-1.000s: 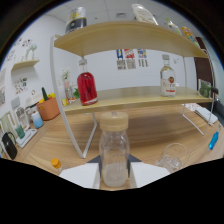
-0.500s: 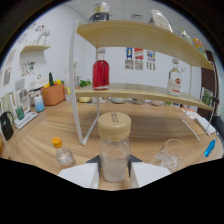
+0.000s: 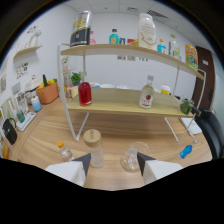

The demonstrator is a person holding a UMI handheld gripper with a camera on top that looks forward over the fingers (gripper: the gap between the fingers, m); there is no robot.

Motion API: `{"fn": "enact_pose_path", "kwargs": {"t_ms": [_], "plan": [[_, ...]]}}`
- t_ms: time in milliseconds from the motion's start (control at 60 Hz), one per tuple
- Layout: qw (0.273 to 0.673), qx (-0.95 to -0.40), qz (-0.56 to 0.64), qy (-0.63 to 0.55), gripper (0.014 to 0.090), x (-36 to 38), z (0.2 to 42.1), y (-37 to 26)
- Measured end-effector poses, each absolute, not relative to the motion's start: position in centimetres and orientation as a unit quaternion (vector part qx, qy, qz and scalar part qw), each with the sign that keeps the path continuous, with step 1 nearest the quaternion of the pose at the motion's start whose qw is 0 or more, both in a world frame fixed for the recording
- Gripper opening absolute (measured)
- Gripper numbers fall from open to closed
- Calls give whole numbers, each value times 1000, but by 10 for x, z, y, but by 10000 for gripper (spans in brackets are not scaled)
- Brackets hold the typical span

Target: Make me a cup of Mount Fuji.

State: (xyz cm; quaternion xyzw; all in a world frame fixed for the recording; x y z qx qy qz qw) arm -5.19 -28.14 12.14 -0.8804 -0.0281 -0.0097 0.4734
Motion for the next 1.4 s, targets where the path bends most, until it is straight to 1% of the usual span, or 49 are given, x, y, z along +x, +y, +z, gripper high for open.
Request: {"fn": "enact_pose_path", "kwargs": {"t_ms": [50,217,317,383,533,617,717,783,833,917,983,1033,1083,1117,1183,1333,1400], "plan": [[457,-889,-17,-18,856,-38,133,-289],[428,-903,-39,4,863,0,195,-302],[433,-900,-46,12,865,12,246,-295],[452,-890,-49,8,865,18,281,-284],[531,-846,-42,2,868,23,368,-241],[577,-816,-35,-5,869,24,402,-212],[620,-784,-26,-7,866,24,430,-180],[643,-766,-18,-7,851,23,437,-158],[655,-756,-18,-5,819,24,435,-142],[657,-754,-16,4,743,25,426,-118],[645,-764,-9,9,693,25,411,-103],[635,-772,-6,9,639,24,400,-96],[631,-775,-5,8,553,24,396,-92],[633,-774,-12,13,513,27,395,-90],[636,-772,-16,10,504,27,395,-90],[623,-783,-5,7,487,25,395,-94],[629,-777,2,5,485,24,406,-100]]}}
